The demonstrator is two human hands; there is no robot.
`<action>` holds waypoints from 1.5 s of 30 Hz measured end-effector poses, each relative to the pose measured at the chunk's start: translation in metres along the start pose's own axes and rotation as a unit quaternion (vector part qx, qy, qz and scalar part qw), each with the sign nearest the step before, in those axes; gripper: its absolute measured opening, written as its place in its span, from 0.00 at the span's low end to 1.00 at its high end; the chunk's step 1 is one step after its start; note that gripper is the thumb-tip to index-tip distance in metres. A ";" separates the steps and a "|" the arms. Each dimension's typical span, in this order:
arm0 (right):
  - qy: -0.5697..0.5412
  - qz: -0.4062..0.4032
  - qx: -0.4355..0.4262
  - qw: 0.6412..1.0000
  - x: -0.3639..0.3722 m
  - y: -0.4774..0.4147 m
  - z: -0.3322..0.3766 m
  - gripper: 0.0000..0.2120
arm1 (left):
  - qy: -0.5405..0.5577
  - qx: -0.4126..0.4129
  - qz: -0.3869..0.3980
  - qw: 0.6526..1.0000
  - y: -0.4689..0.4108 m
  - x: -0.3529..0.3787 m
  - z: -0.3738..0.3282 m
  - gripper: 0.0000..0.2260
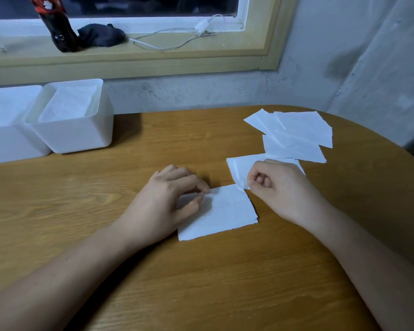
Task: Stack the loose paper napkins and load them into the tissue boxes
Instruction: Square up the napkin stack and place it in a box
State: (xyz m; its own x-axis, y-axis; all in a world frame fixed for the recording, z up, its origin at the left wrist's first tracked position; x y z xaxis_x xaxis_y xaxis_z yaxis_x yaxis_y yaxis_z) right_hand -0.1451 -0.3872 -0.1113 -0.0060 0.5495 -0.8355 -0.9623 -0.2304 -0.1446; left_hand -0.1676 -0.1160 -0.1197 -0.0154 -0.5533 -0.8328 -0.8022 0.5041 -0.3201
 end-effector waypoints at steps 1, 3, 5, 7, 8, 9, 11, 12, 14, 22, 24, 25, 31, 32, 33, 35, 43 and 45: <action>0.000 0.002 -0.006 1.000 0.004 0.001 0.004 0.07 | -0.010 0.005 0.009 1.000 0.000 0.001 -0.001 0.07; 0.004 -0.003 -0.011 1.000 0.008 0.003 0.008 0.07 | -0.025 0.015 0.027 0.999 0.001 0.002 -0.003 0.08; -0.001 -0.007 -0.002 1.000 0.008 0.003 0.008 0.06 | -0.019 0.019 0.037 0.999 0.002 0.002 -0.005 0.07; -0.009 -0.011 0.007 1.000 0.005 0.002 0.008 0.06 | -0.005 0.025 0.038 0.999 0.003 0.001 -0.006 0.06; -0.013 -0.014 0.009 1.000 0.004 0.002 0.008 0.06 | 0.001 0.026 0.038 0.999 0.003 0.001 -0.007 0.05; -0.015 -0.019 0.010 1.000 0.002 0.002 0.009 0.05 | 0.007 0.026 0.039 0.999 0.003 0.001 -0.007 0.05; -0.017 -0.038 0.010 0.999 -0.002 0.002 0.011 0.06 | 0.021 0.023 0.034 0.999 0.002 0.000 -0.008 0.04; -0.021 -0.051 0.010 0.998 -0.006 0.003 0.012 0.07 | 0.031 0.021 0.028 0.999 0.001 0.000 -0.009 0.03; -0.046 -0.076 0.013 0.996 -0.014 0.003 0.014 0.08 | 0.056 0.012 0.014 0.998 -0.001 -0.001 -0.009 0.01; -0.261 -0.052 -0.003 0.964 -0.025 0.009 0.035 0.09 | 0.133 -0.069 -0.081 0.985 -0.010 -0.011 -0.008 0.14; -0.315 -0.037 -0.029 0.948 -0.027 0.012 0.044 0.10 | 0.143 -0.086 -0.090 0.982 -0.011 -0.013 -0.006 0.21; -0.340 -0.026 -0.038 0.939 -0.027 0.014 0.046 0.11 | 0.154 -0.094 -0.088 0.980 -0.011 -0.014 -0.006 0.24; -0.443 0.005 -0.035 0.896 -0.022 0.016 0.051 0.10 | 0.261 -0.116 -0.048 0.957 -0.011 -0.014 -0.011 0.11; -0.450 0.008 -0.030 0.893 -0.021 0.015 0.051 0.08 | 0.283 -0.119 -0.054 0.950 -0.011 -0.015 -0.011 0.07; -0.456 0.009 -0.026 0.890 -0.021 0.015 0.049 0.08 | 0.302 -0.125 -0.059 0.943 -0.011 -0.015 -0.011 0.04; -0.469 0.013 -0.017 0.883 -0.020 0.015 0.046 0.08 | 0.333 -0.136 -0.063 0.931 -0.011 -0.016 -0.012 0.07; -0.528 0.078 -0.012 0.845 -0.015 0.020 0.054 0.05 | 0.453 -0.122 -0.046 0.882 -0.013 -0.015 -0.018 0.16; -0.540 0.090 -0.015 0.837 -0.015 0.020 0.055 0.03 | 0.454 -0.123 -0.052 0.881 -0.014 -0.016 -0.019 0.18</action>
State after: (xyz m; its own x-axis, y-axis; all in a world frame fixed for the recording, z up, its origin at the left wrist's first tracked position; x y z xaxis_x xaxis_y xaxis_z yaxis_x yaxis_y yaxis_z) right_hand -0.1793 -0.3561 -0.0729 -0.4073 0.9055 0.1191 -0.9125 -0.3980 -0.0947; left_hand -0.1676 -0.1269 -0.0929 -0.3156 -0.9467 -0.0642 -0.9306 0.3221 -0.1737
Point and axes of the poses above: each hand's wrist, its own y-axis away from the middle knuckle, its own x-axis out of the palm, z = x × y, the point moved 3 cm from there along -y, towards the middle knuckle, and after that the axes turned 1 degree about x, right-handed, at the moved point
